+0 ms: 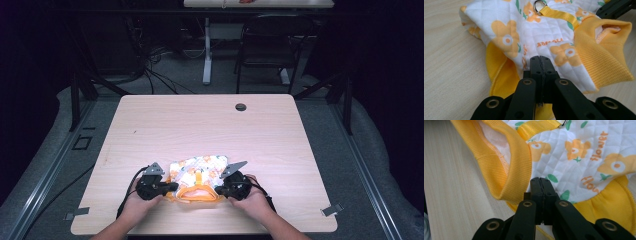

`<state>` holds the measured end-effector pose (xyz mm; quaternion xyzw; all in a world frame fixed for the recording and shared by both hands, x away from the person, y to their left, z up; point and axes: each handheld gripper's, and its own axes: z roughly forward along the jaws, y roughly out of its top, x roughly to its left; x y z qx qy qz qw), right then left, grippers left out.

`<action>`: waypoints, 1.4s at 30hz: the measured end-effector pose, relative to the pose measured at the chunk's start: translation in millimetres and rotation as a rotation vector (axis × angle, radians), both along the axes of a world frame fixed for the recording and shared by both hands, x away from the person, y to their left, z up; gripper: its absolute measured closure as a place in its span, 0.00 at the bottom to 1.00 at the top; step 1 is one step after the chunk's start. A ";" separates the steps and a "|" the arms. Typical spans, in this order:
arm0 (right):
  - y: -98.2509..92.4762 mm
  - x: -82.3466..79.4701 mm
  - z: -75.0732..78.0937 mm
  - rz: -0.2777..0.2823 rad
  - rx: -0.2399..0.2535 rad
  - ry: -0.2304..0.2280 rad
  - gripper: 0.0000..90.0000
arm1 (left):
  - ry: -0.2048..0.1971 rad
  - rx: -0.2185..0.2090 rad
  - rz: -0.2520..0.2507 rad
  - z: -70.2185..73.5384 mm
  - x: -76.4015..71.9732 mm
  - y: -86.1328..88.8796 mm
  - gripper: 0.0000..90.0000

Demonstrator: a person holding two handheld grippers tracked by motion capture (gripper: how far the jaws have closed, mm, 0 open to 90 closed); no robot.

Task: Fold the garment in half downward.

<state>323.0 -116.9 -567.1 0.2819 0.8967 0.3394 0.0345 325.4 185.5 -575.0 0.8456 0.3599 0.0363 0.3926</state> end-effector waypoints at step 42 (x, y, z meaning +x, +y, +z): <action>-2.0 39.1 0.7 -0.100 0.003 0.001 1.00 | -0.017 -0.015 0.104 -1.7 52.6 -9.9 1.00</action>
